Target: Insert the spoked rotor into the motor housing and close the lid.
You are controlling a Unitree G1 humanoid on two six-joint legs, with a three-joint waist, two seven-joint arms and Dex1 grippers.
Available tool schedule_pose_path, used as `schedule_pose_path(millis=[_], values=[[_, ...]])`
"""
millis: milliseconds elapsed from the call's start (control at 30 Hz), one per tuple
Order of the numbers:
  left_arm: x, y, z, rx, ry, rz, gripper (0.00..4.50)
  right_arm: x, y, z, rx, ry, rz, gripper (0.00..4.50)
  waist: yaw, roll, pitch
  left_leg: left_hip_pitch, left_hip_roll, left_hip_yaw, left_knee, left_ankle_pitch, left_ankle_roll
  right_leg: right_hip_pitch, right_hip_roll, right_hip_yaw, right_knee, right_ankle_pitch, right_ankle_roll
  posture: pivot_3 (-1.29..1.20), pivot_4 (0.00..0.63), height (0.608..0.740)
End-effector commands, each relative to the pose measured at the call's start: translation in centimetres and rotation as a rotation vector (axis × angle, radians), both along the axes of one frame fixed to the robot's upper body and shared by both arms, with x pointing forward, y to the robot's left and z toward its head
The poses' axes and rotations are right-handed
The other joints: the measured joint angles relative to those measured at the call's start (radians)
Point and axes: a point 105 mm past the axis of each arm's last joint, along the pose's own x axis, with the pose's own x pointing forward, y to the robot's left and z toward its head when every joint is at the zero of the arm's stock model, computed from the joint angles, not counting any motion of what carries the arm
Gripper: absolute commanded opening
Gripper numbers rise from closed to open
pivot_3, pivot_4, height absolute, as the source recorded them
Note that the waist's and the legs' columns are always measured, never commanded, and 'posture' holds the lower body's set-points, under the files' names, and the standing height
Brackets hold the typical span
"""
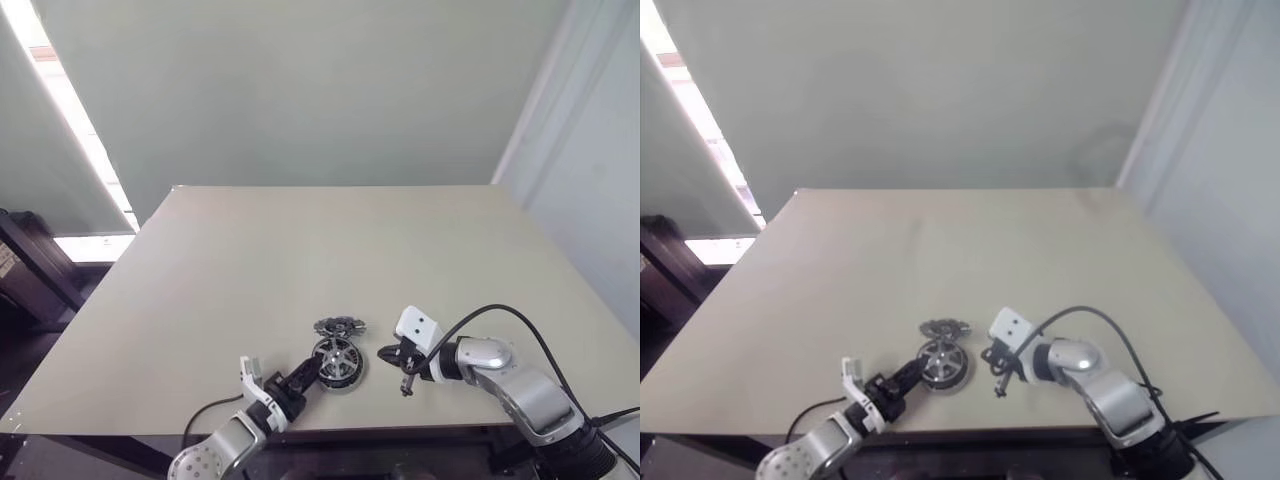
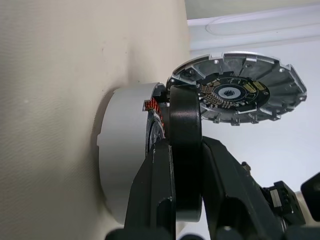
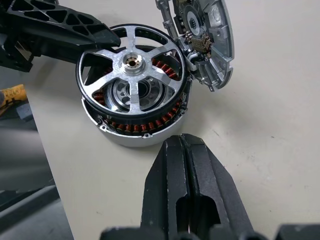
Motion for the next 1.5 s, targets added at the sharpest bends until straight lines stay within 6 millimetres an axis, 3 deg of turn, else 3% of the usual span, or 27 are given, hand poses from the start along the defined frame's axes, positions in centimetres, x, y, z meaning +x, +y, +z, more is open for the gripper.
schedule_pose_path(millis=[33, 533, 933, 967, 1367, 1500], values=[[0.0, 0.1, -0.9, 0.077, 0.03, -0.002, 0.34, 0.7, 0.2, 1.8, 0.029, -0.07, 0.0, 0.0, 0.0, 0.0, 0.0, 0.0, 0.0, 0.0, 0.0, 0.0, 0.0, 0.0, 0.0, 0.0, 0.0, 0.0, 0.0, 0.0, 0.0, 0.74], [-0.4, -0.2, -0.8, 0.128, 0.012, -0.06, 0.34, 1.0, 0.5, 2.0, 0.045, -0.086, -0.016, 0.0, 0.0, 0.0, 0.0, 0.0, 0.0, 0.0, 0.0, 0.0, 0.0, 0.0, 0.0, 0.0, 0.0, 0.0, 0.0, 0.0, 0.0, 0.74], [0.0, 0.8, 1.4, 0.147, -0.036, -0.039, 4.31, 1.1, 0.9, 1.7, 0.056, -0.089, -0.015, 0.0, 0.0, 0.001, 0.0, 0.0, 0.0, -0.001, 0.0, 0.0, 0.0, 0.0, 0.0, 0.0, 0.0, 0.0, 0.0, 0.0, 0.0, 0.74], [0.0, 0.9, 1.6, 0.148, -0.04, -0.039, 4.47, 1.1, 1.0, 1.7, 0.057, -0.089, -0.015, 0.0, 0.0, 0.001, 0.0, 0.0, 0.0, -0.001, 0.0, 0.0, 0.0, 0.0, 0.0, 0.0, 0.0, 0.0, 0.0, 0.0, 0.0, 0.74], [0.3, 2.1, 7.6, 0.228, -0.212, -0.028, 4.47, 1.4, 1.2, 1.3, 0.064, -0.086, -0.012, 0.0, 0.0, 0.0, 0.0, -0.002, 0.001, -0.001, -0.002, 0.0, 0.0, -0.001, 0.0, 0.001, -0.001, 0.0, 0.0, 0.0, 0.0, 0.74], [-0.6, 2.5, 8.3, 0.277, -0.238, -0.065, 4.47, 1.4, 1.4, 1.3, 0.07, -0.086, -0.006, 0.0, 0.0, 0.0, 0.0, -0.002, 0.0, -0.001, -0.001, 0.0, 0.0, -0.001, 0.0, 0.001, -0.001, 0.0, 0.0, 0.0, 0.0, 0.74]])
